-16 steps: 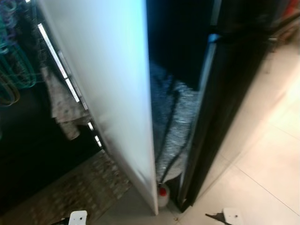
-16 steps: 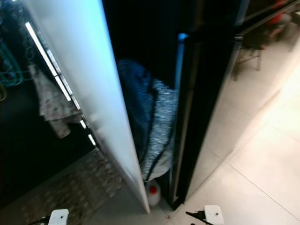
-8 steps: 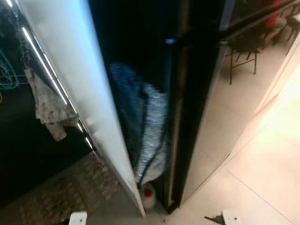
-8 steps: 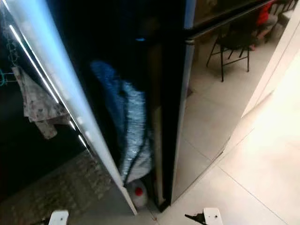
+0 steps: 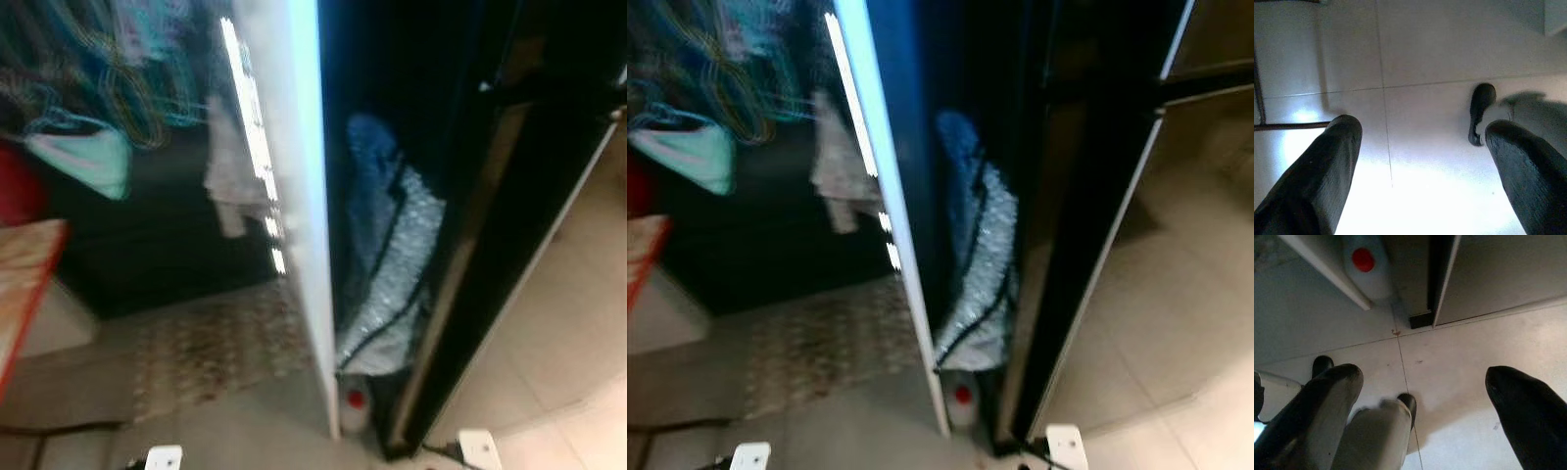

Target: Restocking fridge

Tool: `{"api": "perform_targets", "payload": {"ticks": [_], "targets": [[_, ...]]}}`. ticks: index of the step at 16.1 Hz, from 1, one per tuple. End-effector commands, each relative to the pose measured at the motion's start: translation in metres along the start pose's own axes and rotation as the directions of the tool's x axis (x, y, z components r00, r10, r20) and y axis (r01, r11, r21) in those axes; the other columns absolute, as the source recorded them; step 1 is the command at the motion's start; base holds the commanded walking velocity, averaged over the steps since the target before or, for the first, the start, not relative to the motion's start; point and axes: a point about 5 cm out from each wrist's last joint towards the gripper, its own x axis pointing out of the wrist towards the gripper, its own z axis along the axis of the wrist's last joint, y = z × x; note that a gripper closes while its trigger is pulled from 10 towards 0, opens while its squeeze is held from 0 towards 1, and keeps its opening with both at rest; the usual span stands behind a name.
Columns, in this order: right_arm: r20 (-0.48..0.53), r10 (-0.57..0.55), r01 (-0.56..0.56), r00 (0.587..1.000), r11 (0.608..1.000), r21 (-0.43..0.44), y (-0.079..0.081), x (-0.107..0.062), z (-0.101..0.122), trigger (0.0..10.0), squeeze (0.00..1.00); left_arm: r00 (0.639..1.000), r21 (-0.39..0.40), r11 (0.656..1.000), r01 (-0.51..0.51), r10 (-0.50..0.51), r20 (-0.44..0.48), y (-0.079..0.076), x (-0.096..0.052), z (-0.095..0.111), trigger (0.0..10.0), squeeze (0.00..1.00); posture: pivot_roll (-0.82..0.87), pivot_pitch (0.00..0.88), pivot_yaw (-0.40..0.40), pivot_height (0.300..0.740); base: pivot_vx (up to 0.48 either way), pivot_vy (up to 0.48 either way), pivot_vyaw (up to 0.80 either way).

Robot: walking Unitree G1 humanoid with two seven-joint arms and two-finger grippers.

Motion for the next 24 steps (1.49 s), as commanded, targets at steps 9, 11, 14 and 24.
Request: {"api": "perform_targets", "payload": {"ticks": [9,11,14,24], "targets": [[-0.012,-0.023,0.023,1.000,1.000,-0.017,-0.011,-0.003,-0.001,10.0,0.00,1.000,-0.032,0.999,0.010,-0.010,0.001,-0.007,0.001,0.003,10.0,0.00,-0.09,0.000,0.038,0.740,0.000,0.000,0.80],[-0.005,-0.035,0.035,0.999,0.999,-0.007,-0.015,-0.003,0.000,10.0,0.00,1.000,-0.042,0.999,0.014,-0.015,-0.003,-0.010,0.001,0.002,10.0,0.00,-0.09,0.000,0.031,0.740,0.000,0.000,0.80],[-0.007,-0.034,0.034,0.999,0.999,-0.008,-0.015,-0.003,0.000,10.0,0.00,1.000,-0.048,0.999,0.017,-0.017,-0.008,-0.011,0.001,0.000,10.0,0.00,-0.10,0.000,0.034,0.740,0.000,0.000,0.80],[-0.024,-0.002,0.001,1.000,0.999,-0.035,-0.012,-0.003,-0.002,10.0,0.00,1.000,-0.045,0.999,0.024,-0.024,-0.009,-0.012,0.000,-0.001,10.0,0.00,-0.10,0.000,0.043,0.740,0.000,0.000,0.80]]}}
